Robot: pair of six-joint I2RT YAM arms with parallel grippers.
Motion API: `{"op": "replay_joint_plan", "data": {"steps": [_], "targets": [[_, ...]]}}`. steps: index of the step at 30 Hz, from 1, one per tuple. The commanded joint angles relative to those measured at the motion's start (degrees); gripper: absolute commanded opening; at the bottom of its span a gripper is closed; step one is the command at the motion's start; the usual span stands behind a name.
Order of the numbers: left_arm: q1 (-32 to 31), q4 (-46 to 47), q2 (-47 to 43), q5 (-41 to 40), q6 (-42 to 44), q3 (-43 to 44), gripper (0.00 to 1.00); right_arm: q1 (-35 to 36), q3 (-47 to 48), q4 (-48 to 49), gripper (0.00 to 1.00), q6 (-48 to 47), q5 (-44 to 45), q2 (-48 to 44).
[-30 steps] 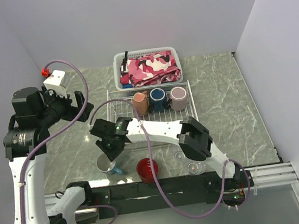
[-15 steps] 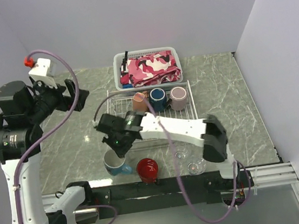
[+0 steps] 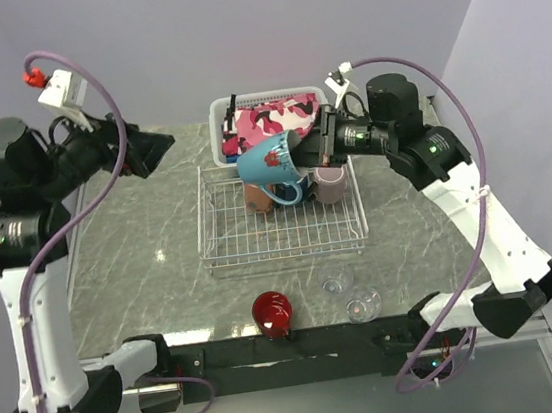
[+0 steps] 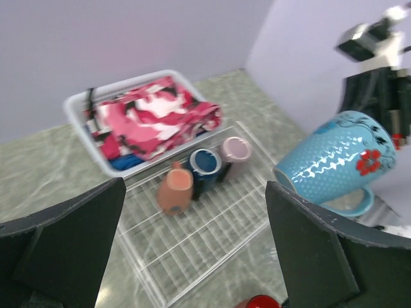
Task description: Load the cups into the dish rack
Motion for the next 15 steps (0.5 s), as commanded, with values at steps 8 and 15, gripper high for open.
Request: {"op": "replay_joint_plan", "data": {"steps": [8,15], "targets": [[0.27,24.19,11.04,22.08,-16.51,-5.94,0.97,-6.46,-7.33,38.21,0.00,25.76,-20.64,6.23],[-0.17,35.62,12.37,27.01,-25.67,-10.95,0.96,-6.46,-5.66,46.21,0.00,32.00,-20.64,11.77]]}}
